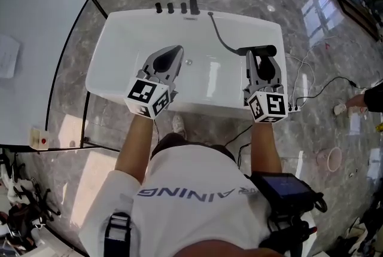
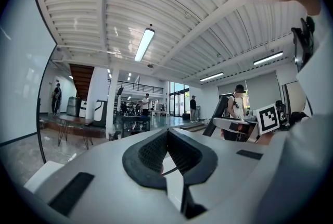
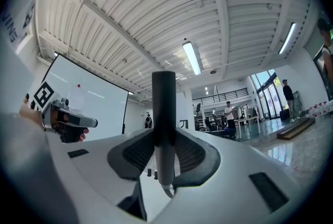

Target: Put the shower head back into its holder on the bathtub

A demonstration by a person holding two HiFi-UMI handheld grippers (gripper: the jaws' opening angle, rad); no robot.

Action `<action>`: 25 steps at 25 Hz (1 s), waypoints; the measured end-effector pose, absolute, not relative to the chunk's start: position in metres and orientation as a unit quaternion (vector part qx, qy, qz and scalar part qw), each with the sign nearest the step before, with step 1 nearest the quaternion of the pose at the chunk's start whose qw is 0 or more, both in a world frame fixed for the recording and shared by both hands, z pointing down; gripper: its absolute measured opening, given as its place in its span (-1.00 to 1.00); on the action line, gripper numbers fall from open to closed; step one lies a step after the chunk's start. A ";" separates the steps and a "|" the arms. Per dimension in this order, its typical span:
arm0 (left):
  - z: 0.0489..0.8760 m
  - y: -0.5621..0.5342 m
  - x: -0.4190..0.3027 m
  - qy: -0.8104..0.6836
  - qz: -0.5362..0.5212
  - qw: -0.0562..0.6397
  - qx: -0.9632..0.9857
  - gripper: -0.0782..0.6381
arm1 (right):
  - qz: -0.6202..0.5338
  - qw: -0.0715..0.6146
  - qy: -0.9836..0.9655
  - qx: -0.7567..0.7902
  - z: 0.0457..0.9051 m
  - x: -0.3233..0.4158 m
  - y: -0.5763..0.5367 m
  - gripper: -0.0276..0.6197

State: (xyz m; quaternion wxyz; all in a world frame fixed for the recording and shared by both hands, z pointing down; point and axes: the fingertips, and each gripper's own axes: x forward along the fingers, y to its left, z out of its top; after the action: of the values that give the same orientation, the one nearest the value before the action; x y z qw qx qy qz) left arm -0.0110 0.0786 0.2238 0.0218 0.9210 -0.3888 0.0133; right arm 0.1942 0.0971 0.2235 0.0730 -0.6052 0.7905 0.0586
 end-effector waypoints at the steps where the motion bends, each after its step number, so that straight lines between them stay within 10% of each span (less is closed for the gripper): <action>1: 0.224 0.072 -0.012 -0.386 0.012 0.024 0.922 -0.74 | 0.059 0.072 0.790 -0.606 0.223 0.193 0.093 -0.53; 25: 0.240 -0.144 -0.099 -0.343 -0.011 0.054 0.938 -0.74 | 0.148 0.105 0.740 -0.648 0.092 0.135 -0.134 -0.54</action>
State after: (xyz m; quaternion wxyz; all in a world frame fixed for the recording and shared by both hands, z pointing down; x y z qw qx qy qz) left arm -0.0988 -0.1441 0.2405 0.0537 0.9378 -0.3428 -0.0112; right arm 0.1352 -0.1344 0.0917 0.1053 -0.6477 0.7400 0.1478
